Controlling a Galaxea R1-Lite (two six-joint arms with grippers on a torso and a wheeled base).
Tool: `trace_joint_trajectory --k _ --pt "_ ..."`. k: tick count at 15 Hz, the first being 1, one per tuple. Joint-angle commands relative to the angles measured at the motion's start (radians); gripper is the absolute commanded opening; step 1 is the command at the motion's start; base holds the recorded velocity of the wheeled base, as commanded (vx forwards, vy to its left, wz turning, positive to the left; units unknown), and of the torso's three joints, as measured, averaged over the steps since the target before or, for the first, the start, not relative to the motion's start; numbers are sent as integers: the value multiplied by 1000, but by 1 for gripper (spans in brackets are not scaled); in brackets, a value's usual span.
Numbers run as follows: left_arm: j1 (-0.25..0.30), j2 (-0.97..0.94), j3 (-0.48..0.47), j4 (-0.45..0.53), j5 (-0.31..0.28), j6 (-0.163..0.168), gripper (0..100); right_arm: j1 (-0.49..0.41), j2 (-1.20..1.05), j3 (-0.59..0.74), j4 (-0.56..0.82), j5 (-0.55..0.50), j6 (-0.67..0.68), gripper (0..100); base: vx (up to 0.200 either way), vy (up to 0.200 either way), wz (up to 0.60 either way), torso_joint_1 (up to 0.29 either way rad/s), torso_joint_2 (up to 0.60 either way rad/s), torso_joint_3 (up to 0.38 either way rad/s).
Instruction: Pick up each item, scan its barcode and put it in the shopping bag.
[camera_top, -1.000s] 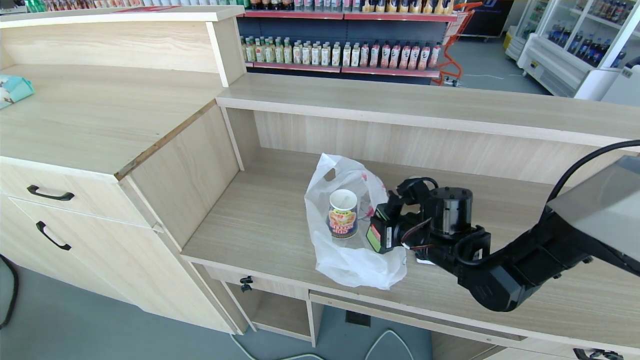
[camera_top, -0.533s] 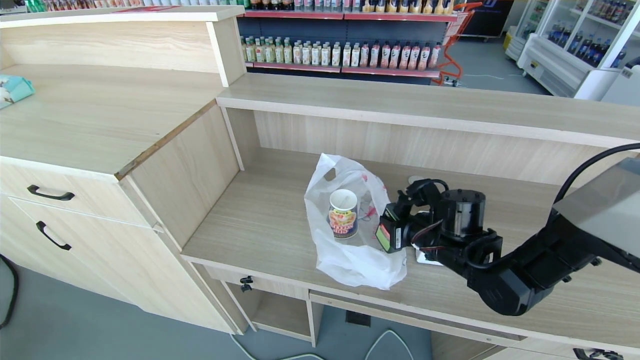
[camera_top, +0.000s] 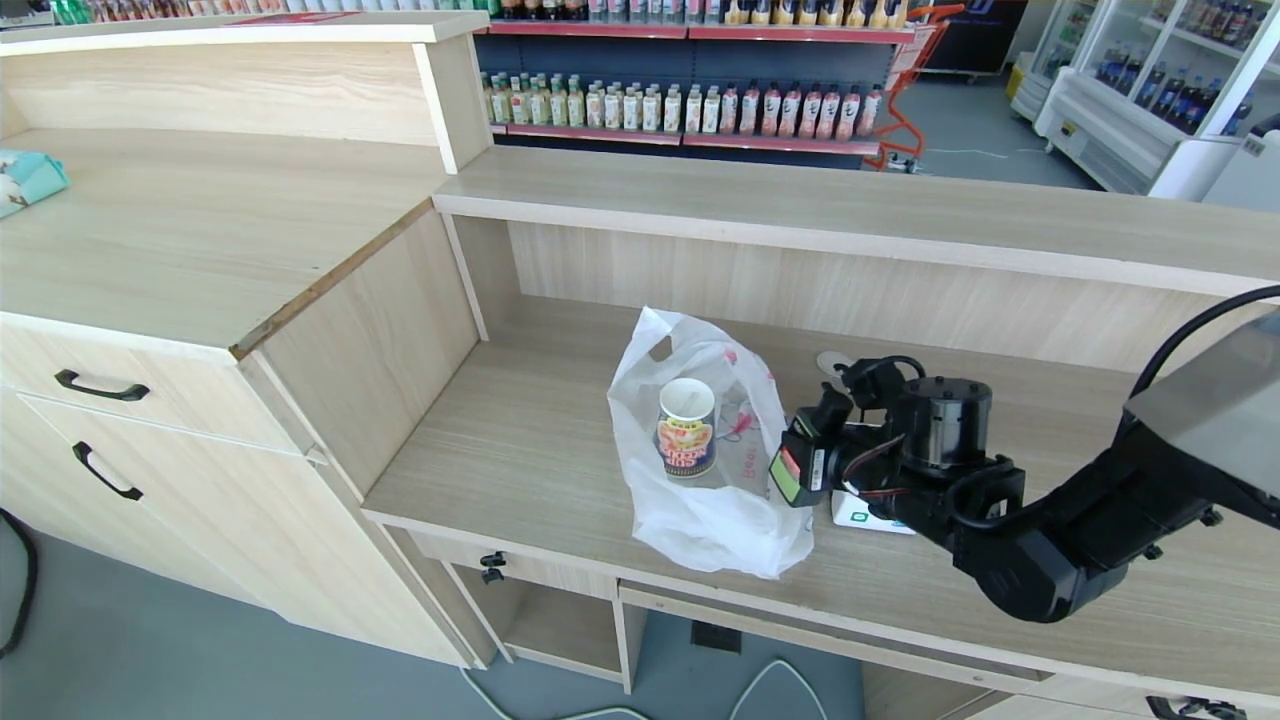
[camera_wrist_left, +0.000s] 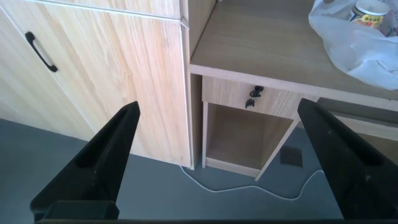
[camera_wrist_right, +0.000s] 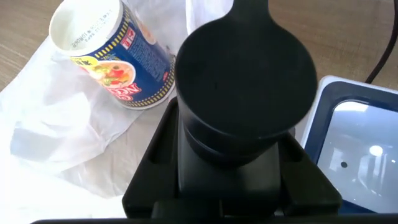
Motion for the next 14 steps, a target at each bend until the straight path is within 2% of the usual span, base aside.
trace_joint_trajectory --k 1,3,7,11,14 --pt "0 0 0 0 0 0 100 0 -16 -16 -10 7 25 0 0 0 0 0 0 0" --pt "0 1 0 0 0 0 100 5 -37 -45 3 25 25 0 0 0 0 0 0 0" --pt "0 0 0 0 0 0 100 42 -146 -16 115 41 70 0 0 0 0 0 0 0" --pt "0 1 0 0 0 0 100 135 -213 70 113 12 132 0 0 0 0 0 0 0" --pt "0 0 0 0 0 0 100 162 -200 118 76 -28 148 0 0 0 0 0 0 0"
